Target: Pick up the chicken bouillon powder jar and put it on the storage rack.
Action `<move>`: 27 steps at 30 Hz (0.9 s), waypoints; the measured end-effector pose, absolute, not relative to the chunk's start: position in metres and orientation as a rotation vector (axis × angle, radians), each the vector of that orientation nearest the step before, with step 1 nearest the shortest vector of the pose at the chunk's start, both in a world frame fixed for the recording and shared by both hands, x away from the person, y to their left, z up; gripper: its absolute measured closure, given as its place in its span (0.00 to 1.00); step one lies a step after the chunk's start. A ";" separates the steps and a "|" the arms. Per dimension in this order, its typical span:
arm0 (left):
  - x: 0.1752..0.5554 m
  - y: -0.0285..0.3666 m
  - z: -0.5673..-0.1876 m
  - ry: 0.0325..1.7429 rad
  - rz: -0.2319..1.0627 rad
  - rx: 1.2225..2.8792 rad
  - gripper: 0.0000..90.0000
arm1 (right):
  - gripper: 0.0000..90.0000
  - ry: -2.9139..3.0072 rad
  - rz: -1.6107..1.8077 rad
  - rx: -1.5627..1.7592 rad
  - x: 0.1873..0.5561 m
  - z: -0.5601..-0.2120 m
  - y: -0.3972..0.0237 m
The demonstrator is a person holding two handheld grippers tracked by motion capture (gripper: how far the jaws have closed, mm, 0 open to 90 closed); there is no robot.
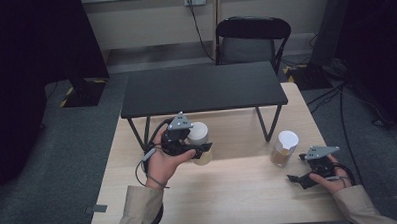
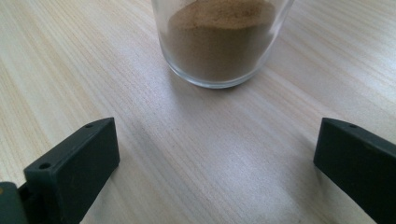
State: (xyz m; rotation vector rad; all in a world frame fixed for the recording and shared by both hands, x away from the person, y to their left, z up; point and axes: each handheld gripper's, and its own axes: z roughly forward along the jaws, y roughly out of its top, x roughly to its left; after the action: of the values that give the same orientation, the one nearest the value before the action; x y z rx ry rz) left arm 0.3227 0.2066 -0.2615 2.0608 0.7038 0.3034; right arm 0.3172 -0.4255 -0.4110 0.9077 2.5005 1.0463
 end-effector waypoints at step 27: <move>0.341 0.195 -0.207 0.684 0.308 2.068 0.38 | 0.00 2.500 1.047 0.907 0.317 -0.411 -0.426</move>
State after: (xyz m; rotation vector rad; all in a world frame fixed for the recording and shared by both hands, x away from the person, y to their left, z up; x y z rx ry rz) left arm 0.3408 0.1951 -0.2073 2.0679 0.6842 0.3079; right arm 0.3172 -0.4256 -0.4111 0.9070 2.5001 1.0467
